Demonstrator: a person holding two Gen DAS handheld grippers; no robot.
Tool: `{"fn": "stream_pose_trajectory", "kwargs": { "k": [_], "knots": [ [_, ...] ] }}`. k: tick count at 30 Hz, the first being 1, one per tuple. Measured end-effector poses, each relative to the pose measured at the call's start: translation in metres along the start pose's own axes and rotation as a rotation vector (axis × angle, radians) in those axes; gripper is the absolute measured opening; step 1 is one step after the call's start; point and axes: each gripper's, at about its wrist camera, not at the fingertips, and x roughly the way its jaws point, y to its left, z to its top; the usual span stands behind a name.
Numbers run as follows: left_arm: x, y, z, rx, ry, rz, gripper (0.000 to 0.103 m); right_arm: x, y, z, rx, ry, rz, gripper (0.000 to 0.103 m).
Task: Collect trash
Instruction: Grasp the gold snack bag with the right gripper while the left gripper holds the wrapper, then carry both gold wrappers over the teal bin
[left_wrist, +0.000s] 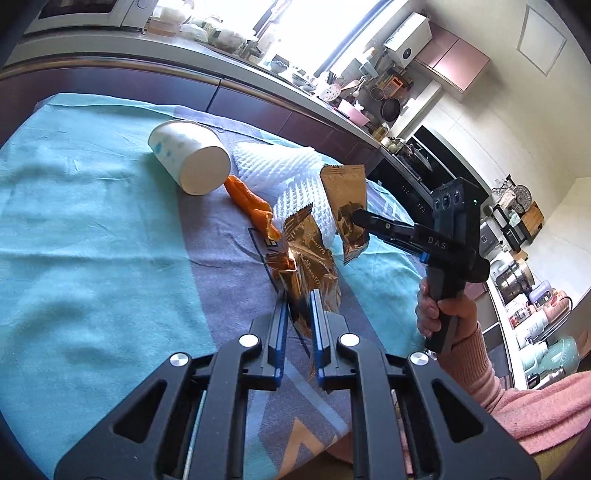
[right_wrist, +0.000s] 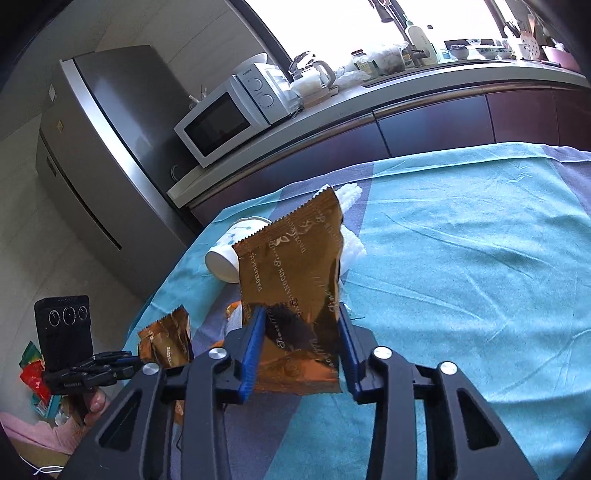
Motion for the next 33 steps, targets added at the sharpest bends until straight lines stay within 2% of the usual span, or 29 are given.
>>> {"fn": "stream_pose_trajectory", "kwargs": {
  "k": [6, 11, 19, 33],
  "knots": [
    [-0.019, 0.007, -0.002, -0.019, -0.039, 0.026, 0.012, -0.013, 0.017, -0.009, -0.018, -0.025, 0.008, 0.014],
    [-0.036, 0.016, -0.006, -0.032, -0.072, 0.048, 0.012, -0.02, 0.035, -0.013, -0.048, -0.036, 0.018, 0.006],
    [-0.063, 0.028, -0.009, -0.05, -0.124, 0.09, 0.012, -0.02, 0.072, -0.014, -0.101, -0.036, 0.091, 0.004],
    [-0.111, 0.047, -0.022, -0.102, -0.199, 0.159, 0.012, 0.037, 0.128, -0.011, -0.16, 0.053, 0.24, 0.004]
  ]
}}
